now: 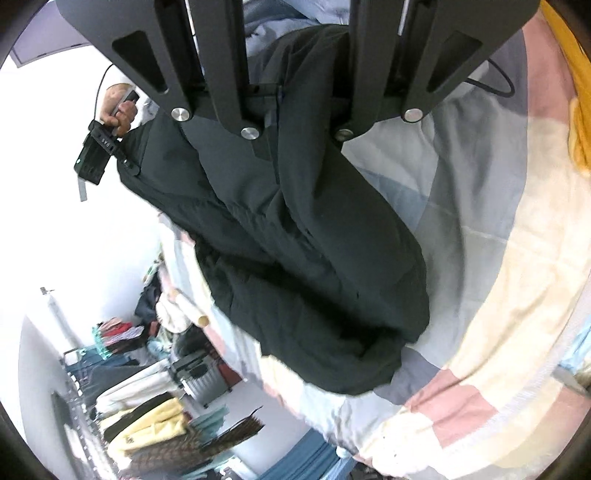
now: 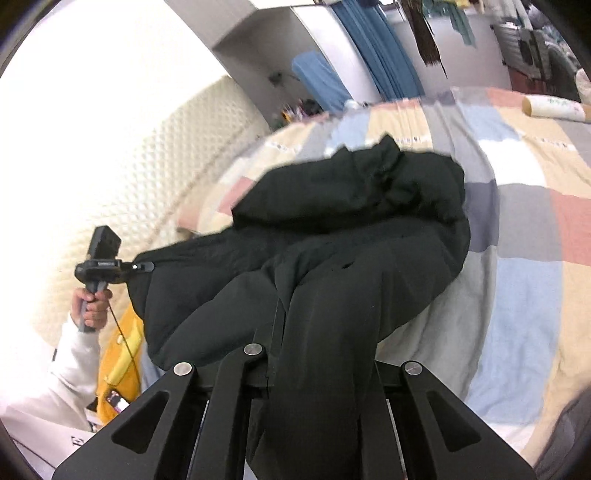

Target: Fold large clothes

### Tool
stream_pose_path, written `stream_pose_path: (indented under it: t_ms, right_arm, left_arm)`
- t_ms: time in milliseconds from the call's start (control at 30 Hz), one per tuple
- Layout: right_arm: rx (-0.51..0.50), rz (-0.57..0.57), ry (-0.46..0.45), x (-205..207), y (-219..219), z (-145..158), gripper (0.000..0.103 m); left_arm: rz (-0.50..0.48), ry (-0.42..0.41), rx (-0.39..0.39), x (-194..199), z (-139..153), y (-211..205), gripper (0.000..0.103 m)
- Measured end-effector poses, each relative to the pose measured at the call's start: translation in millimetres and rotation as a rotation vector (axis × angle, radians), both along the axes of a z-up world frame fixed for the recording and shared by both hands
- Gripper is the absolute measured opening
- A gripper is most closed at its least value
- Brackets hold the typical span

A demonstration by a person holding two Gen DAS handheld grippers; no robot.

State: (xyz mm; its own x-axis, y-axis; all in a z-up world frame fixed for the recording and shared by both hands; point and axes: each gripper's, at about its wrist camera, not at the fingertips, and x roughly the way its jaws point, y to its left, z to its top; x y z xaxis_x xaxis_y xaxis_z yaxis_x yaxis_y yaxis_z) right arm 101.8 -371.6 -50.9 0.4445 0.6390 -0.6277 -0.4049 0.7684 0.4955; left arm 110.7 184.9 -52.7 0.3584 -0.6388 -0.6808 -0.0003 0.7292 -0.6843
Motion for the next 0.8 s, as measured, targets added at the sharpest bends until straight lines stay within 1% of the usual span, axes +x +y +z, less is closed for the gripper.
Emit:
stream_pose_path:
  t_ms: [33, 67, 133, 267, 300, 367, 433, 500, 567, 667, 800]
  right_arm:
    - [0.011, -0.005, -0.01, -10.3, -1.4, 4.5, 0.007]
    - [0.018, -0.008, -0.019, -18.6, -2.7, 8.4, 0.007]
    - [0.039, -0.021, -0.043, -41.4, -7.1, 16.1, 0.007]
    - [0.087, -0.052, -0.068, -77.1, -2.4, 28.7, 0.007]
    - [0.103, -0.061, -0.069, -86.0, -4.5, 30.7, 0.007]
    - [0.127, -0.075, -0.078, -104.0, -6.8, 35.9, 0.007]
    - [0.149, -0.089, -0.092, -124.5, -10.1, 42.5, 0.007]
    - [0.156, -0.095, -0.1, -136.6, -11.2, 48.6, 0.006]
    - [0.155, -0.106, -0.106, -143.3, -12.1, 56.0, 0.006]
    - [0.149, -0.118, -0.116, -140.7, -13.6, 65.0, 0.006]
    - [0.172, -0.145, -0.127, -118.2, -15.1, 69.7, 0.006]
  left_arm:
    - [0.005, -0.008, -0.013, -11.5, 3.3, 6.3, 0.009]
    - [0.007, -0.012, -0.017, -13.6, 3.0, -1.3, 0.009]
    - [0.012, -0.026, -0.042, -35.5, 8.9, 4.5, 0.009]
    - [0.015, -0.05, -0.066, -63.9, 23.5, 0.5, 0.009]
    - [0.017, -0.054, -0.069, -65.3, 28.5, -8.1, 0.009]
    - [0.02, -0.068, -0.076, -80.4, 36.4, -6.8, 0.009]
    - [0.035, -0.077, -0.082, -88.5, 42.3, -9.9, 0.009]
    - [0.041, -0.087, -0.076, -96.5, 47.9, -10.3, 0.009]
    - [0.038, -0.088, -0.067, -97.2, 50.7, -11.1, 0.009]
    - [0.03, -0.098, -0.05, -90.1, 55.5, -13.4, 0.009]
    - [0.034, -0.119, -0.033, -62.1, 61.6, -12.3, 0.009]
